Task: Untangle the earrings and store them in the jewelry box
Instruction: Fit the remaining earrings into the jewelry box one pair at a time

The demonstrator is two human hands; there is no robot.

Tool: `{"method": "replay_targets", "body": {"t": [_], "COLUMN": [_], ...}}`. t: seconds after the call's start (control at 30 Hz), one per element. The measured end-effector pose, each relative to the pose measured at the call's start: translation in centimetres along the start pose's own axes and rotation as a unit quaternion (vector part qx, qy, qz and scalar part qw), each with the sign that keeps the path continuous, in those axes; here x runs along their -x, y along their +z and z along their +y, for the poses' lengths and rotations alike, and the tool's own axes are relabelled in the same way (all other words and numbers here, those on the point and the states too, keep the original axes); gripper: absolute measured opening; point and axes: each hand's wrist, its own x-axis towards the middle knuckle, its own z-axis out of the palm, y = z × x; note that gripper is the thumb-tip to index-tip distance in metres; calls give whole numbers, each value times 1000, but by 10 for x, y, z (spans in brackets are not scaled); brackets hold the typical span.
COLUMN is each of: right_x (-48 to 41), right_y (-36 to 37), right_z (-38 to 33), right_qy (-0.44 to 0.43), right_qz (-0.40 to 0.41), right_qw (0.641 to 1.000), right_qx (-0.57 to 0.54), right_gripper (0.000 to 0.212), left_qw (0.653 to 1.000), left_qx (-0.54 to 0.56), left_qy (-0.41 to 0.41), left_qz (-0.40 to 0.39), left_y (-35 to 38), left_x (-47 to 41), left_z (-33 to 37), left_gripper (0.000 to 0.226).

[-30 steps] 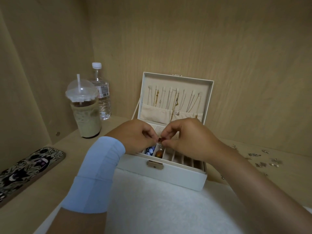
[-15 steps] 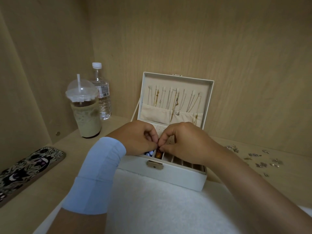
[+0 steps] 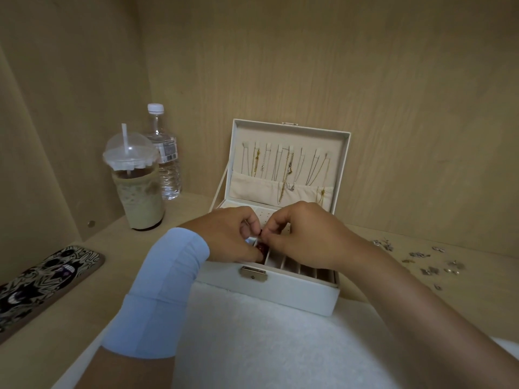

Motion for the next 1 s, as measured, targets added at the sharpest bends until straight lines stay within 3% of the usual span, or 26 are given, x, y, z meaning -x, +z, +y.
{"method": "replay_targets", "body": {"t": [0.13, 0.63, 0.77, 1.0], "right_x": [2, 0, 1, 0], "right_y": [-2, -14, -16, 0], "right_z": [-3, 7, 10, 7], "right_qy": [-7, 7, 4, -27], "right_qz": [-12, -40, -26, -12], "right_qw": [999, 999, 997, 999], "right_qx": [29, -34, -68, -18], "right_gripper": [12, 12, 11, 6], "left_qw": [997, 993, 995, 997], "left_qx": [69, 50, 52, 22], "left_qy": [5, 39, 39, 49], "left_qz": [34, 101, 77, 57], "left_y": [-3, -1, -2, -2], "left_x": [0, -3, 1, 4], "left_z": [-2, -4, -4, 0], "left_gripper": [6, 7, 8, 13]}}
